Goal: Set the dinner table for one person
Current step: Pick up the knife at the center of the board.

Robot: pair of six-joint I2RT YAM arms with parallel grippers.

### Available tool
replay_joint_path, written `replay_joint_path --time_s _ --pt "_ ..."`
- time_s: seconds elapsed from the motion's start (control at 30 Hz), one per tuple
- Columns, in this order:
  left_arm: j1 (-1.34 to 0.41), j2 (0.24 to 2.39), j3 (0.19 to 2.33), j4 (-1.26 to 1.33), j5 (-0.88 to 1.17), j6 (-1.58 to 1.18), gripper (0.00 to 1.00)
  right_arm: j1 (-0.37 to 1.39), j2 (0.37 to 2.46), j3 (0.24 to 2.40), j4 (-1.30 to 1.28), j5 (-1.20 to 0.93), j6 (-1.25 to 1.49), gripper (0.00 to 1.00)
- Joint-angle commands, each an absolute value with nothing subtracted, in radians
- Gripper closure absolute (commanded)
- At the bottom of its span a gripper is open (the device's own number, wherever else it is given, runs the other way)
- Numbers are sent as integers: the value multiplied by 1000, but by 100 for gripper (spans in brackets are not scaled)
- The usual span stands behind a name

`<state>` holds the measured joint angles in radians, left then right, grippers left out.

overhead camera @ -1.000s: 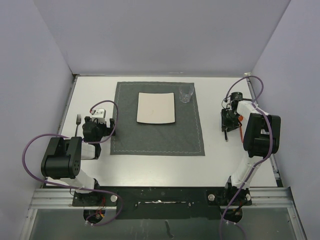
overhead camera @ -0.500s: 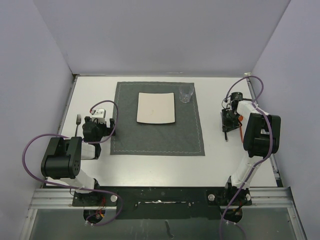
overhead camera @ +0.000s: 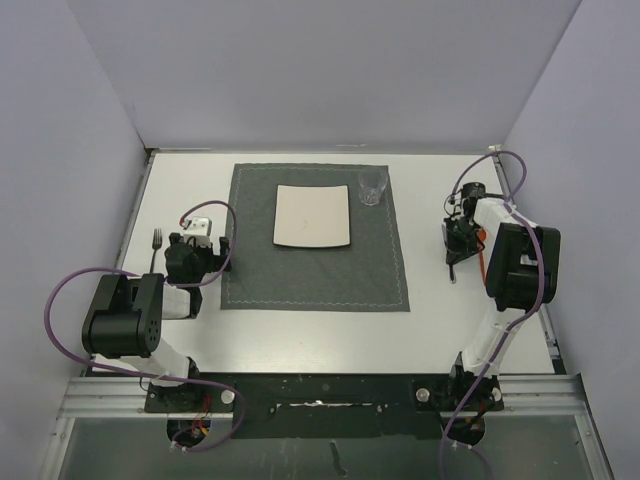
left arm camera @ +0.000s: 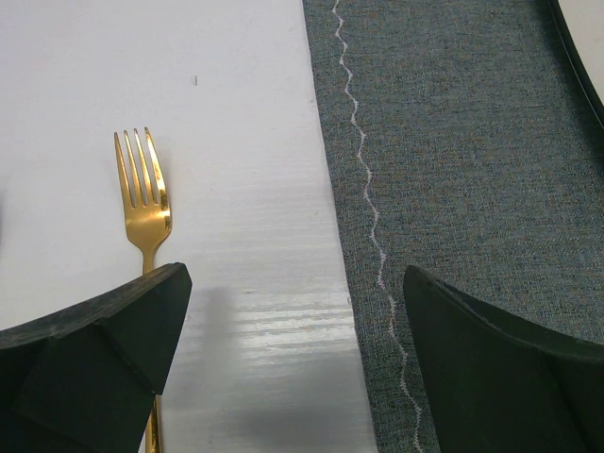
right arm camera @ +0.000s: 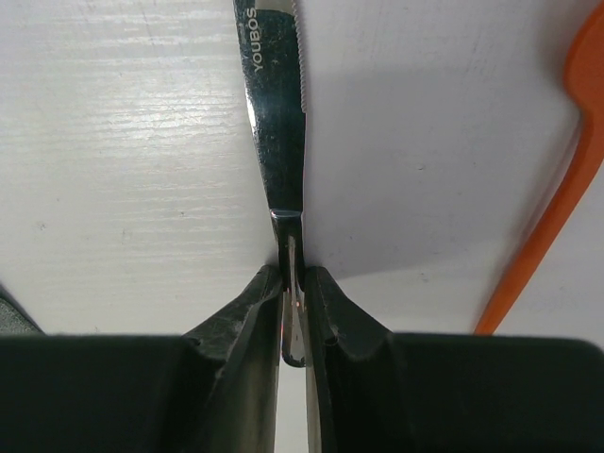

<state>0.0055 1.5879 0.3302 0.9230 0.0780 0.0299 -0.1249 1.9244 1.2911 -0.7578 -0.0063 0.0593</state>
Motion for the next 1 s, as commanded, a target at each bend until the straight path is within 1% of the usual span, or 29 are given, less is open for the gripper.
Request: replay_joint_path --time_s 0.0,0.27,0.5,0.97 --pt "8 1605 356 962 72 20 2 -130 2027 1249 -776 -21 56 100" --pt "8 1605 356 962 73 20 2 -130 2013 1274 -805 -23 65 100" --pt "8 1605 356 962 73 21 2 -130 2013 1349 -872 -9 66 100" --pt "8 1604 355 962 74 20 2 -117 1989 1382 -907 -8 63 100"
